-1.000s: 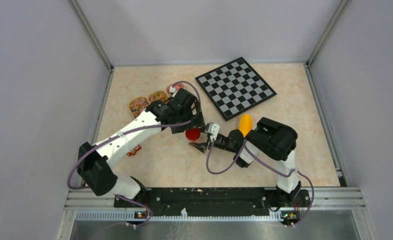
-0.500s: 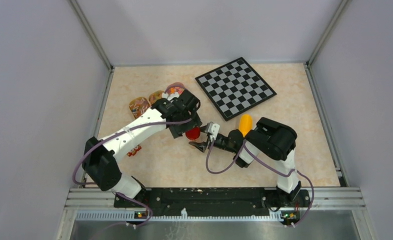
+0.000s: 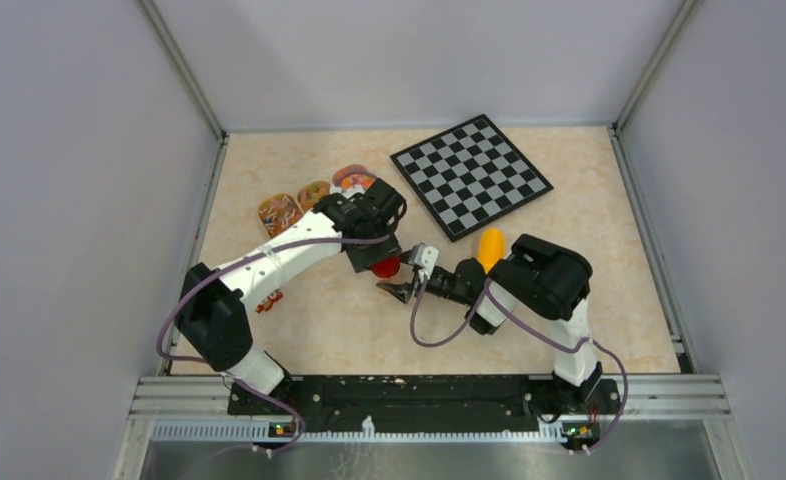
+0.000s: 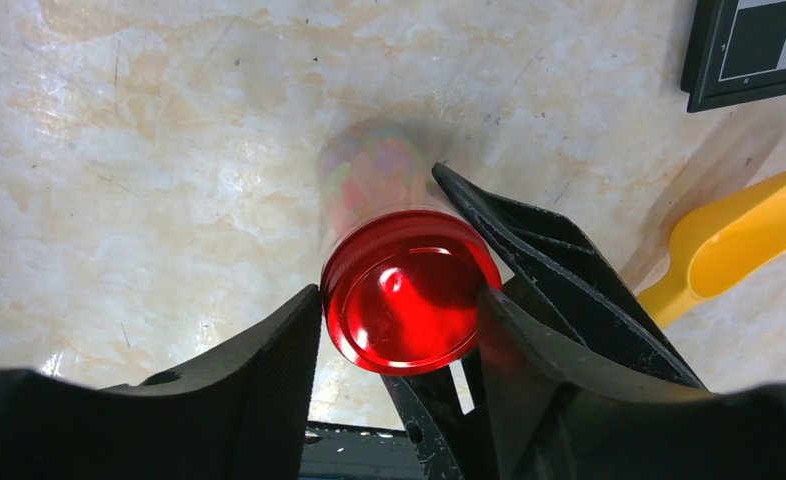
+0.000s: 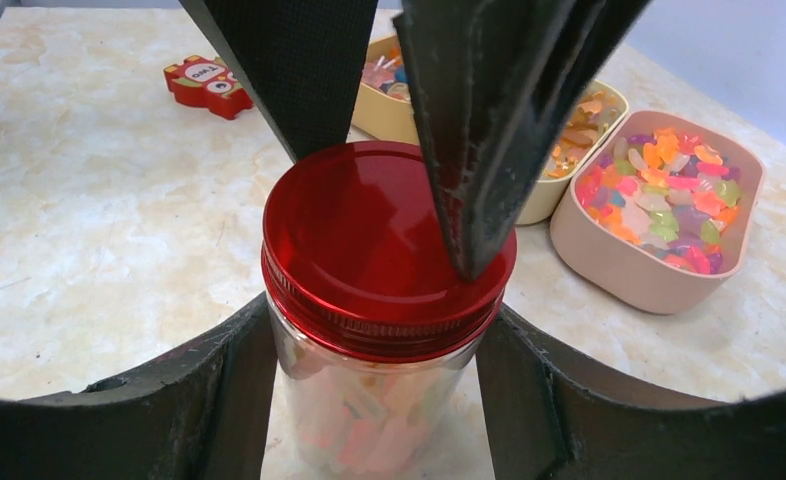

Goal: Pack the candies
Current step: Screw the bottle lid onto the packing bottle.

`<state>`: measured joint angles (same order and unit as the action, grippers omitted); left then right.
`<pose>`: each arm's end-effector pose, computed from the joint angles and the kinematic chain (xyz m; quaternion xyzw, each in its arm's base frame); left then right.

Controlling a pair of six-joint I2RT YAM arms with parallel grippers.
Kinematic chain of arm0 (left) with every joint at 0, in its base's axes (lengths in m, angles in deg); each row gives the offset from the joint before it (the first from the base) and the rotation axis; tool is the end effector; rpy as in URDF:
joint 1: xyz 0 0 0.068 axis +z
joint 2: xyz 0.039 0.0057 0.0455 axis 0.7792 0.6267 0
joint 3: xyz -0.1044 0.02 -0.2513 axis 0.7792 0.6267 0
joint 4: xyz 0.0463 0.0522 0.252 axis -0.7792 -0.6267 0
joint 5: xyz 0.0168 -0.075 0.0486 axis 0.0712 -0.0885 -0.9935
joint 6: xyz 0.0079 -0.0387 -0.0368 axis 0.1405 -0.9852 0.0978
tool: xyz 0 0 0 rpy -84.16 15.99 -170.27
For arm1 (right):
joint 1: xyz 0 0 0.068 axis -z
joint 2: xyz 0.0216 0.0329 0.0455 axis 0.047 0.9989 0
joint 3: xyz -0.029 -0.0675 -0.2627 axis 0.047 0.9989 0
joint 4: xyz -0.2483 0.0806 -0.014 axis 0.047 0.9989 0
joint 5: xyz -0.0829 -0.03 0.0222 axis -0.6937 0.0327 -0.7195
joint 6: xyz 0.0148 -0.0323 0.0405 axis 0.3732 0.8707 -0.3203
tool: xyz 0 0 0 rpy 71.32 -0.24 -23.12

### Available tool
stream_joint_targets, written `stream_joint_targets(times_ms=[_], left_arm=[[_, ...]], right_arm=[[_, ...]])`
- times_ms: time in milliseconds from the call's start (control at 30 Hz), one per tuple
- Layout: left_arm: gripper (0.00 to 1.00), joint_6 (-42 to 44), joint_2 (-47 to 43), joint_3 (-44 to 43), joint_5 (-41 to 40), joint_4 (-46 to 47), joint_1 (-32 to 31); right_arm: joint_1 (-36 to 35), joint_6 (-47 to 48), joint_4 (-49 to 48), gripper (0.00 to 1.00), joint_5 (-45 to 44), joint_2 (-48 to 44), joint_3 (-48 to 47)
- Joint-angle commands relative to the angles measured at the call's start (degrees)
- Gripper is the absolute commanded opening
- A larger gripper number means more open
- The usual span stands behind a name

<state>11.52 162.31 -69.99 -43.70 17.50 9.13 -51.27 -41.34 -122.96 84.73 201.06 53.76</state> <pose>0.2380 -0.2038 0.2779 -0.2213 0.9505 -0.0847 0.2012 0.2046 0.2523 0.1179 -0.4401 0.5223 0.3730 0.6280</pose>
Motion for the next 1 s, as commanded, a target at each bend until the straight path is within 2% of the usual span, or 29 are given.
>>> stream_joint_targets(times_ms=[0, 200, 433, 567, 700, 800, 900, 933, 967], left_arm=[[0.6, 3.75, 0.5, 0.27, -0.78, 1.06, -0.3], [0.55, 19.06, 1.22, 1.21, -2.85, 3.99, -0.34], [0.54, 38.64, -1.61, 8.3, 11.37, 19.97, -0.35], [0.52, 47.95, -2.36, 9.49, 15.76, 22.81, -0.3], [0.53, 53.82, -2.09, 9.24, 18.01, 23.24, -0.3], [0.71, 52.76, -1.4, 6.75, 15.66, 20.83, -0.15], [0.8, 50.6, -0.68, 2.3, 14.95, 18.54, 0.12], [0.86, 49.3, -0.51, 0.59, 14.17, 17.7, 0.12], [0.97, 47.74, -0.38, -1.58, 13.7, 16.9, 0.14]], right_arm=[[-0.42, 1.8, -8.99, 0.46, 1.91, 2.56, 0.45], [0.46, 2.45, -9.01, 0.46, 4.6, 2.34, 0.86], [1.33, 2.06, -9.03, 0.45, 6.63, 2.34, 0.7], [1.46, 2.11, -8.98, 0.45, 7.07, 2.26, 0.85], [1.46, 2.12, -9.02, 0.45, 7.27, 2.34, 0.72], [1.47, 2.08, -8.97, 0.45, 7.42, 2.39, 0.68], [1.47, 1.96, -9.02, 0.45, 7.33, 2.43, 0.59], [1.47, 1.93, -9.05, 0.45, 7.33, 2.41, 0.59], [1.47, 1.92, -9.03, 0.45, 7.26, 2.43, 0.59]])
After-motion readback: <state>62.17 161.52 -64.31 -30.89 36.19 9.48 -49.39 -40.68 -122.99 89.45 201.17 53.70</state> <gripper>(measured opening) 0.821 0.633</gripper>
